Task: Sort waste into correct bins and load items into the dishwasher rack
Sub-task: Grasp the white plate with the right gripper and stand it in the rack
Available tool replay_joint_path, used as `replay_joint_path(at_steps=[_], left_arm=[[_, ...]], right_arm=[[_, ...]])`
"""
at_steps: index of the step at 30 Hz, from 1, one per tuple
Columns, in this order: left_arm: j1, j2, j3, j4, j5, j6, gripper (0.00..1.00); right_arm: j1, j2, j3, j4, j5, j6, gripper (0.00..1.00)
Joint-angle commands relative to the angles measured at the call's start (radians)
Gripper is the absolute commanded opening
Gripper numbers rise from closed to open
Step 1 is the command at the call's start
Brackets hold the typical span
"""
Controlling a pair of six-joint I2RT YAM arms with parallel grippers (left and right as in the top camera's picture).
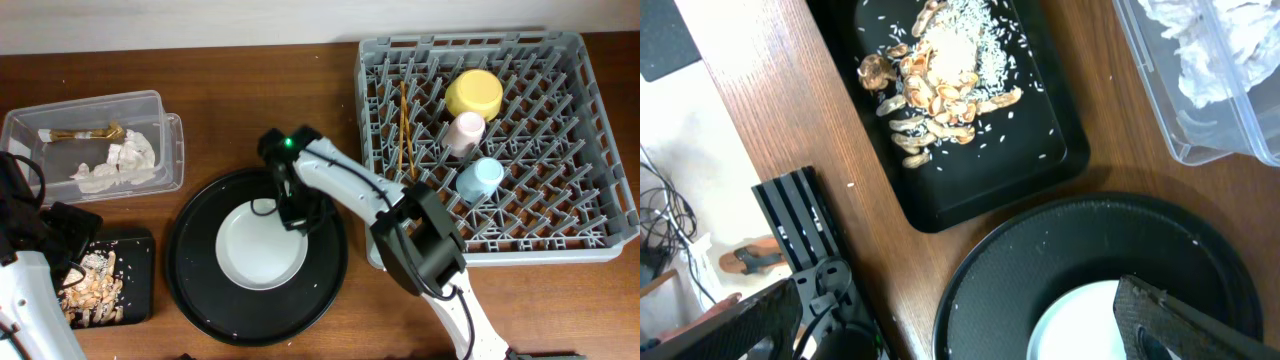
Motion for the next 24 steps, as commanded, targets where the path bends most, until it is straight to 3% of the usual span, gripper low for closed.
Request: replay_joint_path(at_steps=[1, 5, 7, 10, 12, 13, 15, 24], left_arm=[[0.006, -0.004, 0.007, 0.000, -0.008, -0.013, 0.99], [0.006, -0.004, 0.007, 0.000, -0.008, -0.013, 0.99], [0.006, -0.004, 0.007, 0.000, -0.008, -0.013, 0.99], [0.006, -0.004, 0.007, 0.000, -0.008, -0.013, 0.99], [0.006, -0.004, 0.007, 0.000, -0.008, -0.013, 0.99], [0.006, -0.004, 0.007, 0.000, -0.008, -0.013, 0.99], [0.006, -0.004, 0.007, 0.000, -0.008, -0.013, 0.99], [0.006, -0.004, 0.007, 0.000, -0.008, -0.013, 0.99]], right_arm=[[-0.105, -0.024, 0.212, -0.108, 0.028, -0.059, 0.04], [-0.306, -0.036, 0.668, -0.304, 0.159, -0.068, 0.04], [-0.434, -0.037, 0.824, -0.335, 0.349, 0.002, 0.04], [-0.542, -0.034, 0.840, -0.324, 0.550, 0.114, 0.04], [-0.556, -0.015, 0.838, -0.323, 0.832, 0.245, 0.04], [-0.555, -0.006, 0.835, -0.322, 0.883, 0.295, 0.04], [-0.549, 0.002, 0.830, -0.320, 0.885, 0.376, 0.04], [-0.400, 0.111, 0.821, -0.311, 1.002, 0.475, 0.04]])
